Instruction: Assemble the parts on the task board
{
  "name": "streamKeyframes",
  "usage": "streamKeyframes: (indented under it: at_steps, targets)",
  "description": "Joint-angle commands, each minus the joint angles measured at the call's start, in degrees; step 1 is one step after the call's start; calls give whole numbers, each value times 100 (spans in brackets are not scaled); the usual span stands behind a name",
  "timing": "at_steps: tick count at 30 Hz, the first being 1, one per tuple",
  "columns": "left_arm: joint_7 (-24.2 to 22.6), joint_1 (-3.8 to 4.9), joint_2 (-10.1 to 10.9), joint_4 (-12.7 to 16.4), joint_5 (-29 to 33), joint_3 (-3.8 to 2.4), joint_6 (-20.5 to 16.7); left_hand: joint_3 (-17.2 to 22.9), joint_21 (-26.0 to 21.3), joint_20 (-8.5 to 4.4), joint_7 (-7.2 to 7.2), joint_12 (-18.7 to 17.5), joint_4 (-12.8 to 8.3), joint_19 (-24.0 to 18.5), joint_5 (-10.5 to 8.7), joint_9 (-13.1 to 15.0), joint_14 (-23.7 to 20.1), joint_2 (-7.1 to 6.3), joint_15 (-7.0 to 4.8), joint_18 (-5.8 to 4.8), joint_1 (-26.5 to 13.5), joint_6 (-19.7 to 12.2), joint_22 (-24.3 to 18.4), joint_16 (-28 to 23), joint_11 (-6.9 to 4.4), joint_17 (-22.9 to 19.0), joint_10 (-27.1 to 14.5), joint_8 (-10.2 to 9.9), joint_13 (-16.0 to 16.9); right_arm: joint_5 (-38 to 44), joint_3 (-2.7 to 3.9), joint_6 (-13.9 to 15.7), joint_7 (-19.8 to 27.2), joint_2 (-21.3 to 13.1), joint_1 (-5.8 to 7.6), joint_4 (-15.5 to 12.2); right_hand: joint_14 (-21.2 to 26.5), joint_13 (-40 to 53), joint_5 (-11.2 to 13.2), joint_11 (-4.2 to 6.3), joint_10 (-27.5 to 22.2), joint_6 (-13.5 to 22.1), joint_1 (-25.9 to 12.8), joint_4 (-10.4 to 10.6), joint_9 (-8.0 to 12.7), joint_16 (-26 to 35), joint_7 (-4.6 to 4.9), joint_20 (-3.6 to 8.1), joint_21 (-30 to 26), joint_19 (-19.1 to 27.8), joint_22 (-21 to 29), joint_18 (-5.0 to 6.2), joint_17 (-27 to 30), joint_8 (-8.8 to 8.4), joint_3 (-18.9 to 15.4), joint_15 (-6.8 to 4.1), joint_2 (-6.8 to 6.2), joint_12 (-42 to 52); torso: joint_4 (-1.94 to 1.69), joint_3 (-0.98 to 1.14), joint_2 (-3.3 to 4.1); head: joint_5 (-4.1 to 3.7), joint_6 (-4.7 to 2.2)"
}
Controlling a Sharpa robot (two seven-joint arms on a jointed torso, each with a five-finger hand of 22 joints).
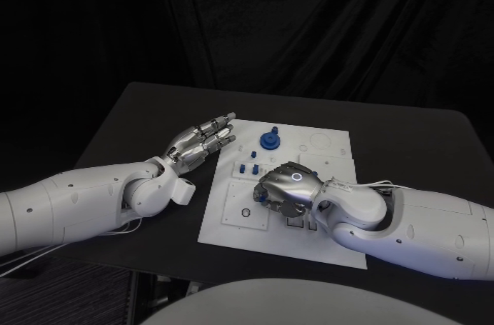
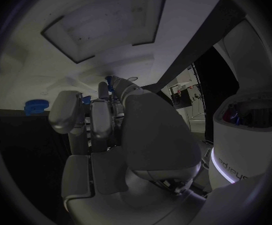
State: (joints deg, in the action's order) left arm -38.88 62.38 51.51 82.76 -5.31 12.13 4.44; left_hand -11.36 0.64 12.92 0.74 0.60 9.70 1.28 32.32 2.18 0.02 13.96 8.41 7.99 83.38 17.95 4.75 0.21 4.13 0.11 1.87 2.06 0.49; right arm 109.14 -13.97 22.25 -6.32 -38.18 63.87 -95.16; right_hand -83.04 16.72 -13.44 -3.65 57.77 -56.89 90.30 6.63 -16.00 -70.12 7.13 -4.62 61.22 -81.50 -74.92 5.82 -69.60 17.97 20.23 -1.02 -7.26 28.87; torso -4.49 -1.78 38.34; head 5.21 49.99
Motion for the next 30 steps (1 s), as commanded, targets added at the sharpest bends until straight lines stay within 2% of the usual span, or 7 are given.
streamKeyframes:
  at_steps: [1,9,14,20,30]
  targets:
    - [-187,-10,-2,14,28,-5,57,-1,29,44,45,-13,-40,-3,25,7,8,58,44,65,-4,-6,-2,-15,-45,-7,6,25,-1,47,1,41,-89,14,-15,23,-8,19,17,49,75,-45,-17,-1,-19,32,2,-15,-30,23,-799,-43,11,43,15,-17,-35,16,1,-1,-1,9,1]
    - [-170,-11,-16,2,28,-5,65,0,28,45,53,-15,-43,-4,26,7,7,59,46,65,-4,-7,-8,-15,-52,-7,1,25,-3,47,4,79,-117,43,-15,79,-9,24,42,50,77,-45,-32,5,-35,26,2,-12,-34,26,-798,-42,5,46,7,-18,-44,19,5,-2,3,38,1]
    - [-161,-12,-34,-14,28,-5,79,1,28,46,54,-16,-44,-4,27,6,7,61,47,65,-4,-9,-9,-16,-53,-7,-3,25,-4,47,6,17,-126,59,-15,91,-14,29,91,50,73,-14,-53,18,-51,16,2,-10,-15,20,-802,-46,-4,32,2,-19,-48,18,-9,-5,5,17,1]
    - [-145,-17,-50,-37,28,-5,99,4,27,49,62,-17,-48,-6,28,6,7,65,52,63,-4,-8,-16,-16,-55,-7,-8,24,-5,47,7,-179,-146,70,-15,102,22,19,249,47,-58,322,-174,118,-8,87,9,-16,-118,59,-775,-30,65,-227,7,-12,-127,-60,-2,1,5,22,1]
    - [-132,-27,-62,-59,28,-5,114,10,27,55,81,-17,-56,-5,29,8,7,71,59,61,-2,10,-14,-16,-60,-7,-11,26,-5,47,7,-382,-177,68,-15,114,96,12,505,4,-274,465,-343,258,-2,207,-64,-38,-306,134,-729,-4,175,-408,-33,16,-237,-157,0,0,-6,38,1]
